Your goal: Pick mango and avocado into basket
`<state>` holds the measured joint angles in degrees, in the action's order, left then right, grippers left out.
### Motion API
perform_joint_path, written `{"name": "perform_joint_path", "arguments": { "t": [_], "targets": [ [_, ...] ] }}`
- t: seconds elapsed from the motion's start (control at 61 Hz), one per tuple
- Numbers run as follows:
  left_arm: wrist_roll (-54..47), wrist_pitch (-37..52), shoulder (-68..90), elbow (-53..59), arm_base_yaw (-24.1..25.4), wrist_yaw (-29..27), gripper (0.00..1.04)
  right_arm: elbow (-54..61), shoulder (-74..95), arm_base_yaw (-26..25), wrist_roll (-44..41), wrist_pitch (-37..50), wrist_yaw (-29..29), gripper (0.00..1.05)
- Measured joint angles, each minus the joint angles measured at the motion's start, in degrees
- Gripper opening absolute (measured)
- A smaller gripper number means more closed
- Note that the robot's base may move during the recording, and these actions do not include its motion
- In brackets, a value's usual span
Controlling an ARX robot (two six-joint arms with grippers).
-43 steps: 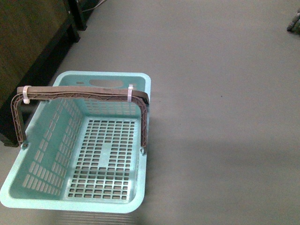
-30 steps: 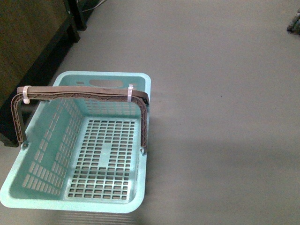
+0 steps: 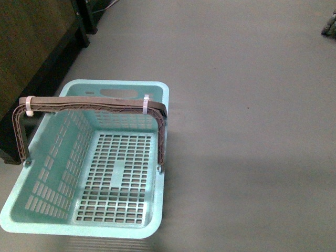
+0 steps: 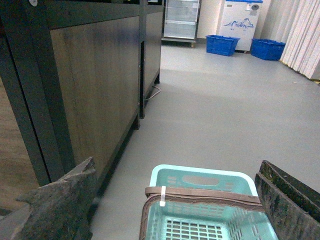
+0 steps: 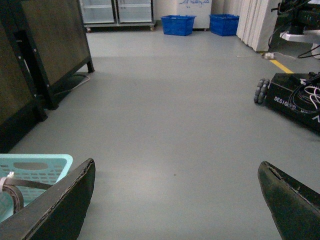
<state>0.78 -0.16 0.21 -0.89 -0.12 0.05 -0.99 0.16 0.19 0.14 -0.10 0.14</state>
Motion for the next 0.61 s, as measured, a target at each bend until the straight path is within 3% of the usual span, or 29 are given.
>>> {"name": "perform_joint_path", "arguments": {
  "t": [0.049, 0.098, 0.23, 0.377, 0.476, 0.607],
  "targets": [
    [8.9, -6.3, 3.8, -2.5, 0.4, 2.3, 0.96, 0.0, 0.0, 0.0, 0.0, 0.0, 0.0, 0.96],
    [19.6, -6.6, 10.0, -4.2, 0.6, 3.3, 0.96, 0.0, 0.0, 0.0, 0.0, 0.0, 0.0, 0.96],
    [46.4, 3.9, 23.0, -6.5, 2.5, 6.0, 0.96, 0.0, 0.0, 0.0, 0.0, 0.0, 0.0, 0.96],
    [62.0, 18.5, 38.6, -6.9, 2.8, 6.7, 0.96, 0.0, 0.0, 0.0, 0.0, 0.0, 0.0, 0.96],
    [68.4, 31.4, 54.4, -8.1, 0.1, 2.6, 0.96, 0.0, 0.0, 0.0, 0.0, 0.0, 0.0, 0.96],
    [76.2, 46.4, 84.1, -14.7, -8.1, -5.4, 0.96, 0.0, 0.0, 0.0, 0.0, 0.0, 0.0, 0.96]
  ]
}}
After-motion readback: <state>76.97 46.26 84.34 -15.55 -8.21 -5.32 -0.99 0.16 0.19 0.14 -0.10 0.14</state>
